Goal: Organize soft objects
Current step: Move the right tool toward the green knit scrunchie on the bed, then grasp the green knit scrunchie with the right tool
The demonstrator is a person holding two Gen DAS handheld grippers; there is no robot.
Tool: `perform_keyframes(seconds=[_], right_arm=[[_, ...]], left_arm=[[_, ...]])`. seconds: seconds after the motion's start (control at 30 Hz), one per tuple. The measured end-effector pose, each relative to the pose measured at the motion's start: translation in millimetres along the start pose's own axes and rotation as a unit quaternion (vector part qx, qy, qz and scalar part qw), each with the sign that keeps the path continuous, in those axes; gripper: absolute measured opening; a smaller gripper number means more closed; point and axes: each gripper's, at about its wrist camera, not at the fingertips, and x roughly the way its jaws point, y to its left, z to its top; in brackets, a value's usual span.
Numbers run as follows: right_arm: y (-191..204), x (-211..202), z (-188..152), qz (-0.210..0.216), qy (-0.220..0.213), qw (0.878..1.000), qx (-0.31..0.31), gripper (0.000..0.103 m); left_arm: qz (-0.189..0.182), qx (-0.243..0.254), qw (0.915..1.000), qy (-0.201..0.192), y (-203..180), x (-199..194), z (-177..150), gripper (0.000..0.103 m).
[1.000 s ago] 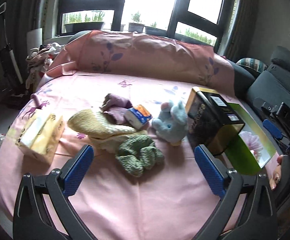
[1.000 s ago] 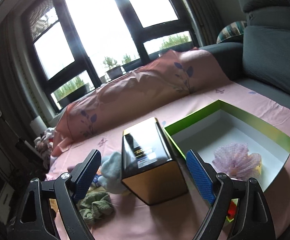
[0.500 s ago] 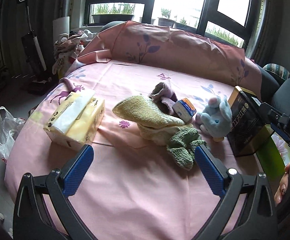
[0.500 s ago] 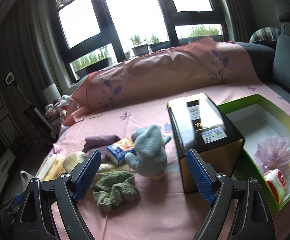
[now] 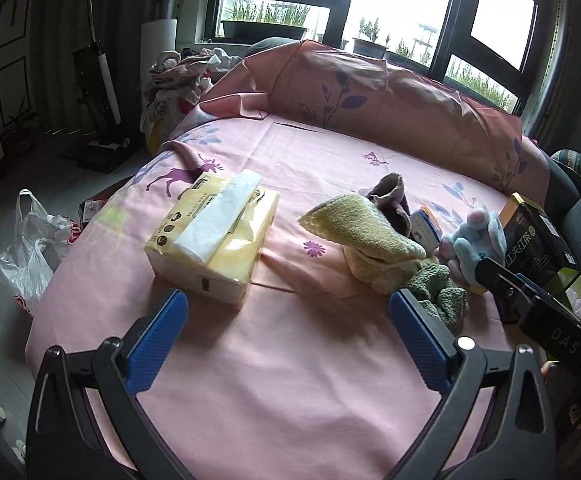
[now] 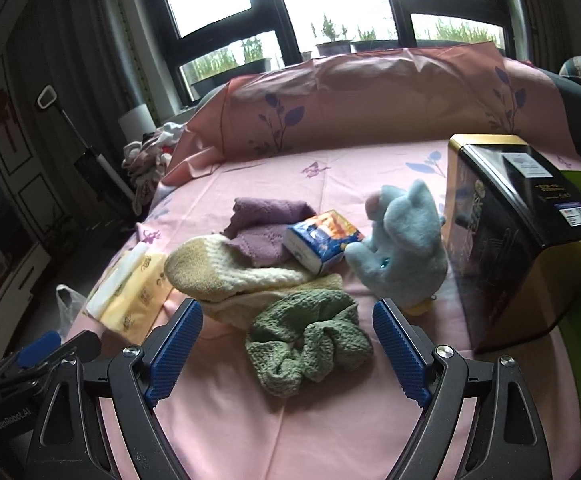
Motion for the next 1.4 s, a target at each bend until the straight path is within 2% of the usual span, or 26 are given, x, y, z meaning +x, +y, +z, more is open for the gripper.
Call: perform_keyframes(seconds=[0.13, 0.3, 0.47, 0.6, 0.67, 0.73, 0.8, 0.83, 0.9, 0.97, 1.07, 1.2, 1.27, 1.33, 1.37, 1.4], right_arm=[[2, 15, -5, 0.003, 0.030, 0.999, 0.011, 0.088], [3, 34, -12, -0.013, 0.065, 0.998, 0.018, 0.088], [2, 54, -17, -0.035, 0.090, 0.995, 0.017, 0.088], [-6, 74, -24, -0.067, 0.126, 0.989, 0.031, 0.088], [-10, 79, -26, -0.070, 0.128, 0.989, 0.038, 0.088], [-6, 78, -26, -0.082, 0.121, 0.989, 0.023, 0.082], [-4, 78, -28, -0.105, 0.123, 0.987, 0.010, 0.067], [-3, 77, -29, -0.115, 0.122, 0.986, 0.005, 0.064], [-3, 72, -28, -0.112, 0.122, 0.986, 0.010, 0.043], [-1, 64, -27, -0.094, 0.133, 0.986, 0.016, 0.036], [14, 39, -30, -0.071, 0.136, 0.988, -0.014, 0.036], [33, 24, -48, 0.027, 0.167, 0.985, -0.040, 0.036], [40, 28, -55, 0.056, 0.181, 0.980, -0.056, 0.037], [45, 32, -60, 0.033, 0.190, 0.978, -0.081, 0.054], [47, 32, -61, 0.017, 0.189, 0.978, -0.089, 0.073], [48, 29, -62, 0.012, 0.178, 0.980, -0.090, 0.083]], left_arm=[[0.007, -0.017, 0.9998, 0.011, 18, 4, 0, 0.100], [0.003, -0.049, 0.9985, 0.024, 41, 7, 0, 0.100], [-0.002, -0.068, 0.9970, 0.036, 49, 9, 0, 0.100], [-0.003, -0.073, 0.9965, 0.042, 52, 12, 0, 0.100], [0.003, -0.071, 0.9966, 0.043, 53, 14, 0, 0.100], [0.006, -0.070, 0.9965, 0.046, 53, 16, 0, 0.100], [0.003, -0.072, 0.9962, 0.048, 55, 17, 0, 0.100], [0.001, -0.073, 0.9961, 0.049, 55, 18, -1, 0.100], [-0.005, -0.075, 0.9958, 0.052, 55, 18, -1, 0.099], [-0.008, -0.077, 0.9955, 0.055, 55, 19, -1, 0.097], [-0.015, -0.077, 0.9949, 0.064, 53, 20, -2, 0.094], [-0.025, -0.077, 0.9941, 0.073, 50, 23, -3, 0.092], [-0.030, -0.078, 0.9935, 0.077, 48, 24, -5, 0.091], [-0.039, -0.079, 0.9926, 0.083, 46, 26, -7, 0.090], [-0.046, -0.080, 0.9919, 0.088, 45, 28, -7, 0.087], [-0.055, -0.082, 0.9906, 0.095, 44, 30, -8, 0.084]])
